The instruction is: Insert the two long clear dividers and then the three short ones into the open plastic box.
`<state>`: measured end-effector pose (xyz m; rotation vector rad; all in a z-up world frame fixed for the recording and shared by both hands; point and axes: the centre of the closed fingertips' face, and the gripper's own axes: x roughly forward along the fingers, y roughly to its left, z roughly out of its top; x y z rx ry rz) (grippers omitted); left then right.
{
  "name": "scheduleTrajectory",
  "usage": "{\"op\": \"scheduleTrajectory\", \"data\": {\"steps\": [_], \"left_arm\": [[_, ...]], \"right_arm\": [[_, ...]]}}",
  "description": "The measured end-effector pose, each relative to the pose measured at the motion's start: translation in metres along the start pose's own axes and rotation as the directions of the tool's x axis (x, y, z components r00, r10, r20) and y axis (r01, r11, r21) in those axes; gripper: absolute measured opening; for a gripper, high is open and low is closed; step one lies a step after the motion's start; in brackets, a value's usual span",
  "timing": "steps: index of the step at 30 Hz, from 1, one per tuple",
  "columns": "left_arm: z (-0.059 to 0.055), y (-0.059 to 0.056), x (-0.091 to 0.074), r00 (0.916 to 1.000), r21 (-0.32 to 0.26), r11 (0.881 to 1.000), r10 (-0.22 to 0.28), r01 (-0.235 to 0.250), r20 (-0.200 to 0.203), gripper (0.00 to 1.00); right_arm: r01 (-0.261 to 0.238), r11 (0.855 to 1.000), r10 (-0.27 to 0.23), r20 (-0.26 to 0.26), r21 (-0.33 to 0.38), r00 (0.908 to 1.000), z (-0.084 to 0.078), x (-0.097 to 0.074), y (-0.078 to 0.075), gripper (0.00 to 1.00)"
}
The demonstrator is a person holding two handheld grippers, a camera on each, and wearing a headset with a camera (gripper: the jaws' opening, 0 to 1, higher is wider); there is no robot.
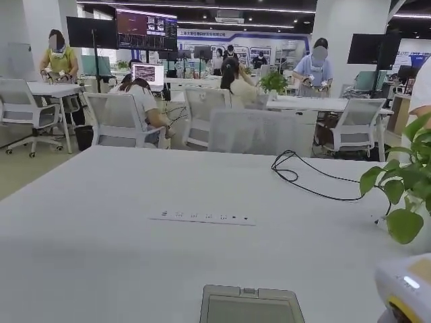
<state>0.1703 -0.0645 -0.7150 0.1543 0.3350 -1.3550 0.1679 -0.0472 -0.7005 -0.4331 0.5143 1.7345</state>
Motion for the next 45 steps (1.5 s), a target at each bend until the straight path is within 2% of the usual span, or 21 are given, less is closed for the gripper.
{"op": "scheduleTrajectory", "data": {"steps": [9,14,26,30,33,38,45], "left_arm": [[0.002,0.006,-0.001,0.9987,-0.067,0.997,0.041,-0.039,0.029,0.00],[0.004,0.009,-0.002,0.9971,-0.075,0.995,0.062,-0.059,0.044,0.00],[0.000,0.016,-0.002,0.9930,-0.125,0.987,0.104,-0.097,0.055,0.10],[-0.002,0.020,-0.004,0.9895,-0.138,0.983,0.134,-0.125,0.055,0.15],[-0.005,0.023,-0.005,0.9863,-0.146,0.978,0.157,-0.148,0.051,0.21],[-0.008,0.030,-0.007,0.9791,-0.161,0.969,0.197,-0.186,0.052,0.27],[-0.013,0.039,-0.009,0.9676,-0.178,0.955,0.248,-0.236,0.047,0.37]], "right_arm": [[0.020,1.000,-0.020,-0.022,0.011,0.9996,0.002,0.000,-0.005,0.02],[0.035,0.999,-0.035,-0.040,-0.003,0.9986,0.003,0.000,-0.009,0.02],[0.074,0.997,-0.077,-0.135,-0.027,0.9878,-0.007,-0.003,-0.021,0.02],[0.110,0.994,-0.110,-0.174,-0.011,0.9786,-0.011,-0.006,-0.030,0.02],[0.149,0.989,-0.144,-0.220,0.004,0.9648,-0.018,-0.009,-0.040,0.02],[0.174,0.985,-0.161,-0.289,0.020,0.9437,-0.030,-0.013,-0.051,0.02],[0.198,0.980,-0.181,-0.347,0.014,0.9204,-0.039,-0.016,-0.063,0.02]]}}
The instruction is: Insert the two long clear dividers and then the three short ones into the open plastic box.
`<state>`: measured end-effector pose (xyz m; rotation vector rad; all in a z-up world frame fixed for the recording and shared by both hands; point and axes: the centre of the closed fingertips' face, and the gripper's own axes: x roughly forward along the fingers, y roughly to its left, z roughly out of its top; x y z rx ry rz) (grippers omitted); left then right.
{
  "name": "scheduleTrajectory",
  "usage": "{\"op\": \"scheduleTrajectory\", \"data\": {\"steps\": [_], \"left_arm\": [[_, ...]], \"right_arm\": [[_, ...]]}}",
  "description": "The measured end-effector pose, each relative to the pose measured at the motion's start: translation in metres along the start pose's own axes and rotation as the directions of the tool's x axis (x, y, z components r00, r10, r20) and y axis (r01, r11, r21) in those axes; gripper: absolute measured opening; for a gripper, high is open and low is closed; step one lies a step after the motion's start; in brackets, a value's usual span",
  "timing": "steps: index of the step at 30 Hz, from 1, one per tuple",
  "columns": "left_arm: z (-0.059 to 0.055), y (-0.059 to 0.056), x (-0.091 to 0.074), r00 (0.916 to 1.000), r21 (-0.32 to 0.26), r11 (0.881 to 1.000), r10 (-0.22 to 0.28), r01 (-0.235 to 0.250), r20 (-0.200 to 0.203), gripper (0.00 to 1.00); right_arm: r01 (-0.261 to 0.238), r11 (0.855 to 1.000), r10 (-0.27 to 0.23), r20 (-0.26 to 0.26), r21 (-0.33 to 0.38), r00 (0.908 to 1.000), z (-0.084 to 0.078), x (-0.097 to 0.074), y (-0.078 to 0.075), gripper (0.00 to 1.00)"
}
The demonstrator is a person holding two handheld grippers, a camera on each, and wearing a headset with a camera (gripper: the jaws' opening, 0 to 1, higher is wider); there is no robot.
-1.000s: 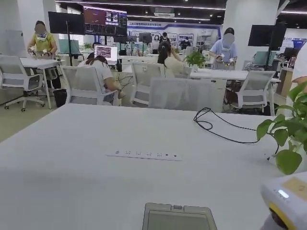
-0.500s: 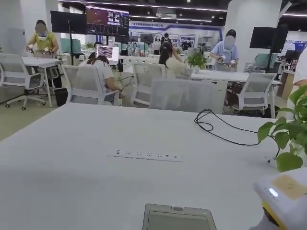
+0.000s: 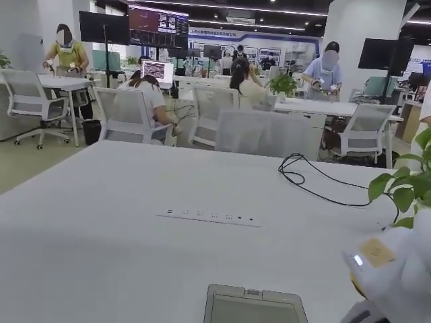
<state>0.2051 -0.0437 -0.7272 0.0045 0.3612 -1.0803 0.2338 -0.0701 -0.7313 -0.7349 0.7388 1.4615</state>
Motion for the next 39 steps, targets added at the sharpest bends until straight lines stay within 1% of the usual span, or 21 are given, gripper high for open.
{"op": "scheduleTrajectory", "data": {"steps": [1,2,4,7,14,20,23,24,26,28,30,34,39], "left_arm": [[0.000,0.003,0.000,0.9999,-0.005,1.000,0.015,-0.015,0.001,0.39],[-0.001,0.004,0.000,0.9998,-0.002,1.000,0.022,-0.022,0.000,0.41],[-0.002,0.007,0.000,0.9993,-0.004,0.999,0.037,-0.037,-0.003,0.45],[-0.005,0.013,-0.001,0.9977,-0.004,0.998,0.067,-0.067,-0.012,0.49],[-0.006,0.021,-0.002,0.9943,-0.007,0.994,0.106,-0.106,-0.005,0.61],[-0.008,0.024,-0.002,0.9921,-0.004,0.992,0.124,-0.125,-0.014,0.69],[-0.007,0.025,-0.002,0.9918,-0.010,0.992,0.128,-0.128,-0.007,0.71],[-0.007,0.025,-0.002,0.9927,-0.014,0.993,0.120,-0.121,-0.006,0.71],[-0.008,0.025,-0.002,0.9926,-0.017,0.992,0.121,-0.121,-0.010,0.72],[-0.009,0.024,-0.001,0.9927,-0.006,0.993,0.120,-0.120,-0.015,0.72],[-0.009,0.023,-0.001,0.9930,-0.009,0.993,0.118,-0.118,-0.013,0.72],[-0.008,0.024,-0.002,0.9927,-0.010,0.993,0.120,-0.120,-0.011,0.72],[-0.008,0.025,-0.002,0.9926,-0.015,0.993,0.121,-0.121,-0.006,0.71]], "right_arm": [[-0.001,1.000,0.001,-0.013,0.001,0.9999,-0.002,0.001,-0.002,0.02],[0.003,1.000,-0.003,-0.017,-0.001,0.9998,-0.003,0.001,-0.004,0.02],[0.009,1.000,-0.009,-0.045,0.001,0.9990,-0.007,0.003,-0.010,0.02],[0.012,1.000,-0.012,-0.069,0.002,0.9975,-0.011,0.006,-0.015,0.02],[0.013,1.000,-0.012,-0.125,0.005,0.9921,-0.023,0.014,-0.025,0.02],[0.016,1.000,-0.014,-0.163,0.010,0.9865,-0.031,0.019,-0.033,0.02],[0.022,1.000,-0.019,-0.177,0.016,0.9840,-0.034,0.021,-0.036,0.02],[0.026,0.999,-0.022,-0.182,0.020,0.9830,-0.035,0.022,-0.038,0.02],[0.029,0.999,-0.025,-0.188,0.017,0.9818,-0.036,0.023,-0.039,0.02],[0.025,1.000,-0.021,-0.192,0.017,0.9811,-0.037,0.024,-0.039,0.02],[0.017,1.000,-0.012,-0.195,0.020,0.9808,-0.037,0.026,-0.039,0.02],[0.016,1.000,-0.013,-0.215,0.013,0.9765,-0.041,0.029,-0.041,0.02],[0.009,1.000,-0.006,-0.220,0.013,0.9755,-0.042,0.031,-0.041,0.02]]}}
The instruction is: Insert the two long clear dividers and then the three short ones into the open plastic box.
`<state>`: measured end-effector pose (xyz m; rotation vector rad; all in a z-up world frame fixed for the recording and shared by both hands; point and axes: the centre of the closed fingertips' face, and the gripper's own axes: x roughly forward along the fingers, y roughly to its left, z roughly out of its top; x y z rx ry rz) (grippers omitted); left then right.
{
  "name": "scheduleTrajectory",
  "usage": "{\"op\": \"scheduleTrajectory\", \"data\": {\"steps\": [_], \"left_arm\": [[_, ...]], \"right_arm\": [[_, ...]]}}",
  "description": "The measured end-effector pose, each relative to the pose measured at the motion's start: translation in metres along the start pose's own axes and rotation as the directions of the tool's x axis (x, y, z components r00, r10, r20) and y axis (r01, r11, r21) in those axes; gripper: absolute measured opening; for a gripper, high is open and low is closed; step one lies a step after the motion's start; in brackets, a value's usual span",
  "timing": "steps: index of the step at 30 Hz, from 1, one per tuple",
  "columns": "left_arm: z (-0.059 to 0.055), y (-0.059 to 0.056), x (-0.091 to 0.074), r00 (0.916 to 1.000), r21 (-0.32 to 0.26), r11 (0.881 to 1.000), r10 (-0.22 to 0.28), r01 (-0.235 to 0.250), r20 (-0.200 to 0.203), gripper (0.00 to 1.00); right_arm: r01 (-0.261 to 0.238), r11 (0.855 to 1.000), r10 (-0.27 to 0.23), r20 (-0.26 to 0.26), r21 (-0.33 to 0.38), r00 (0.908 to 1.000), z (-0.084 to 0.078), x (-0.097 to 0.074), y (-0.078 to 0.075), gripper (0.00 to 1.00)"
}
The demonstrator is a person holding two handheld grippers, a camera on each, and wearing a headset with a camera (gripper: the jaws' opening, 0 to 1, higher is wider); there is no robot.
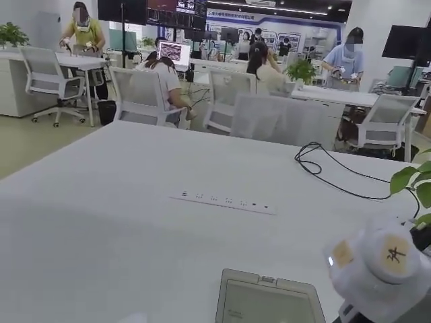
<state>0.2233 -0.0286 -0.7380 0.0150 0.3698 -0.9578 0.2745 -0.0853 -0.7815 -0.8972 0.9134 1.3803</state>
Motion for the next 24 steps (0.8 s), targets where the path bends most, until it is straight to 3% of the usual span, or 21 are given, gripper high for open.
{"op": "scheduleTrajectory", "data": {"steps": [16,24], "left_arm": [[-0.001,0.002,0.000,1.0000,0.001,1.000,0.006,-0.006,-0.004,0.72],[-0.001,0.004,-0.001,0.9999,0.006,1.000,0.012,-0.012,-0.006,0.71]], "right_arm": [[-0.070,0.997,0.065,-0.090,-0.043,0.9938,0.000,0.017,-0.001,0.02],[-0.116,0.993,0.115,-0.106,-0.003,0.9876,0.000,0.017,0.000,0.02]]}}
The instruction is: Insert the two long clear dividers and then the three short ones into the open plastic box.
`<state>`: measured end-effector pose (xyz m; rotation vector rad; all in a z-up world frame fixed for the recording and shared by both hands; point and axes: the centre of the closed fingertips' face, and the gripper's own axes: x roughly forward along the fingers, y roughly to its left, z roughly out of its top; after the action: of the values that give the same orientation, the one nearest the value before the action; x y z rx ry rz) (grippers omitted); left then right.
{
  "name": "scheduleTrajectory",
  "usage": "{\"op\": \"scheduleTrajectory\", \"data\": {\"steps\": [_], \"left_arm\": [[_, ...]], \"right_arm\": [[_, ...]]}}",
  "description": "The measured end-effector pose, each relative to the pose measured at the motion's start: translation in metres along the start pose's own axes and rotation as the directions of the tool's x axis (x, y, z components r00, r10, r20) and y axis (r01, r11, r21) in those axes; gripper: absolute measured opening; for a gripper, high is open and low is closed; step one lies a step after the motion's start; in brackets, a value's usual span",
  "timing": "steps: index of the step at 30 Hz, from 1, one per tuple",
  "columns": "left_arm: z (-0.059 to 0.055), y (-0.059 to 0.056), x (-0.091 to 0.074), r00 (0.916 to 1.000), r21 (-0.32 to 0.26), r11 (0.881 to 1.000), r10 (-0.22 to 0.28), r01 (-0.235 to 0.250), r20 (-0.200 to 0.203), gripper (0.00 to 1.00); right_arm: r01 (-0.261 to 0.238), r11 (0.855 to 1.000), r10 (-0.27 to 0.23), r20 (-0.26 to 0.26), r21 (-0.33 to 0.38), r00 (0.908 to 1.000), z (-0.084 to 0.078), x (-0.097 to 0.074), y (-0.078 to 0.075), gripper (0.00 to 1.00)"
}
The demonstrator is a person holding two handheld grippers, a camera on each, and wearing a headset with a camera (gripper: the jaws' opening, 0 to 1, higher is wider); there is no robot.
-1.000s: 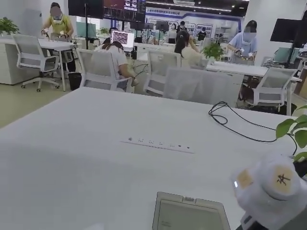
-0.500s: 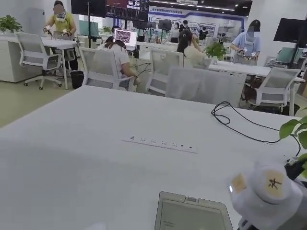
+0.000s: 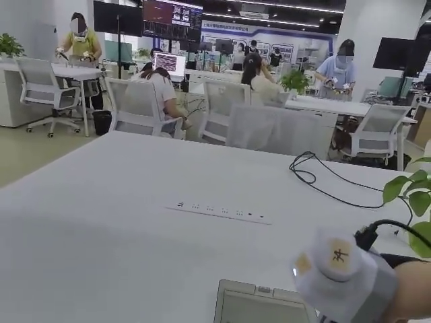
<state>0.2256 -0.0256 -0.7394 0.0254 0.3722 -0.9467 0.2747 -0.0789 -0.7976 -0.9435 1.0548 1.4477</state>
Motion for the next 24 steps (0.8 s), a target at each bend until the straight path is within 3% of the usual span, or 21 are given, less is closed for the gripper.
{"op": "scheduleTrajectory", "data": {"steps": [13,24], "left_arm": [[-0.001,0.003,-0.002,0.9997,0.027,0.999,0.024,-0.023,-0.009,0.71],[0.000,0.006,-0.004,0.9993,0.028,0.999,0.037,-0.037,-0.007,0.70]], "right_arm": [[-0.006,1.000,0.006,-0.011,0.016,0.9999,-0.003,0.004,0.001,0.03],[-0.016,1.000,0.016,0.016,0.023,0.9998,-0.006,0.011,0.002,0.03]]}}
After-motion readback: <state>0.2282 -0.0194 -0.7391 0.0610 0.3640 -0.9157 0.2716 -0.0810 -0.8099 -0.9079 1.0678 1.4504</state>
